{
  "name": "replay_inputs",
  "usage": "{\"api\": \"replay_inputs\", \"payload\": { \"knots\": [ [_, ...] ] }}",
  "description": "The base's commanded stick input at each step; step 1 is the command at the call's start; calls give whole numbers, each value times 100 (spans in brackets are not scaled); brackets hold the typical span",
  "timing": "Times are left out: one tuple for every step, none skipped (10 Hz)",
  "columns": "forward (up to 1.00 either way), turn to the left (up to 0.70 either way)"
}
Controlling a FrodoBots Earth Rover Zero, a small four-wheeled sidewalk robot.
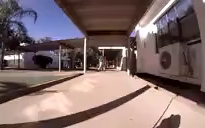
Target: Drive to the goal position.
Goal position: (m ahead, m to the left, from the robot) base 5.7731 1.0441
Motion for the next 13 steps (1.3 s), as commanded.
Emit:
{"api": "replay_inputs", "payload": {
  "knots": [
    [100, -13],
    [100, -30],
    [100, -30],
    [100, -11],
    [100, 1],
    [100, 1],
    [100, 1],
    [100, 1],
    [100, 1],
    [100, 1],
    [100, 1],
    [100, 1],
    [100, 1]
  ]
}}
